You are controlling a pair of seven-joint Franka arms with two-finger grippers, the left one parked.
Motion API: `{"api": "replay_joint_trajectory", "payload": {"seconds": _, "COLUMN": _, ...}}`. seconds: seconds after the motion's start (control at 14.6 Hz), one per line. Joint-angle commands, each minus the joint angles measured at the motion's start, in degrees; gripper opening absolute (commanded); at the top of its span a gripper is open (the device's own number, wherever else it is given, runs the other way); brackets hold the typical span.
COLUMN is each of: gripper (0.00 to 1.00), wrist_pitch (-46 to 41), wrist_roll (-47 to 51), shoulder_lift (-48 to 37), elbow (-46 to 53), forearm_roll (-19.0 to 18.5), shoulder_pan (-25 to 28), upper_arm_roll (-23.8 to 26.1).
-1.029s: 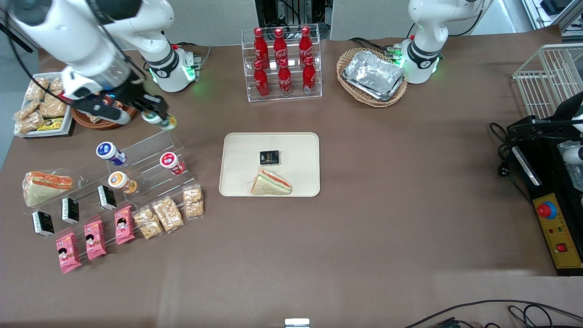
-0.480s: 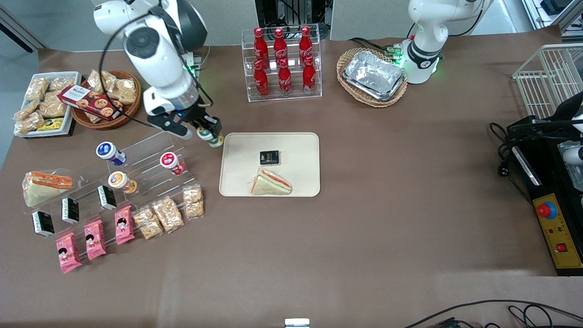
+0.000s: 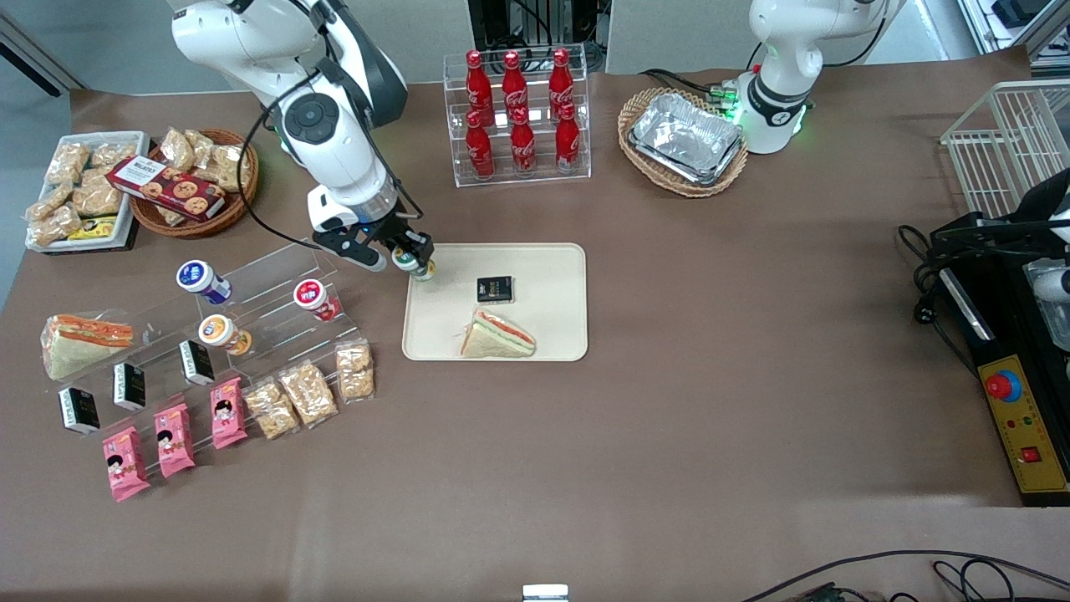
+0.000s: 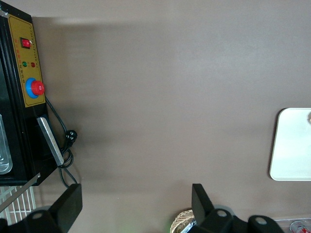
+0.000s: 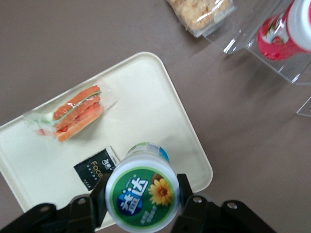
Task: Place green gum on tray
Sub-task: 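Carry the green-lidded bottle over the cream tray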
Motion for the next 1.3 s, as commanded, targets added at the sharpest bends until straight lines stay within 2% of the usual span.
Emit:
{"api": "replay_joint_trajectory", "payload": {"seconds": 0.0, "gripper": 0.51, "wrist_pitch": 3.42, "wrist_roll": 2.21, "shoulder_lift": 1.61, "elbow": -0.97, "forearm_roll": -0.51, "shoulder_pan": 0.15, "upper_arm_roll": 0.58}}
{"api": "replay_joint_trajectory", "payload": {"seconds": 0.14, "gripper": 0.51, "wrist_pitch": 5.18, "wrist_roll": 4.32, "shoulder_lift": 3.28, "elbow": -0.97, "forearm_roll": -3.05, "shoulder_pan": 0.16, "upper_arm_roll": 0.58}}
{"api": "replay_joint_trajectory", "payload": {"seconds": 0.48, "gripper": 0.51, "wrist_pitch": 9.4, "wrist_roll": 14.15, "shoulder_lift": 8.46, "elbow": -0.97, "forearm_roll": -14.38, "shoulder_pan": 0.6, "upper_arm_roll": 0.58}}
{"api": "replay_joint_trajectory", "payload": {"seconds": 0.69, "gripper": 0.51, "wrist_pitch": 11.25, "wrist_roll": 17.94, "shoulder_lift": 10.75, "elbow": -1.15, "forearm_roll": -19.22, "shoulder_pan": 0.51, "upper_arm_roll": 0.58}}
{"api": "replay_joint_trajectory", "payload": {"seconds": 1.23, "gripper": 0.51, "wrist_pitch": 16.7, "wrist_roll": 19.7, "shoulder_lift": 10.49, "elbow": -7.39, "forearm_roll": -19.59, "shoulder_pan": 3.75, "upper_arm_roll": 0.58}}
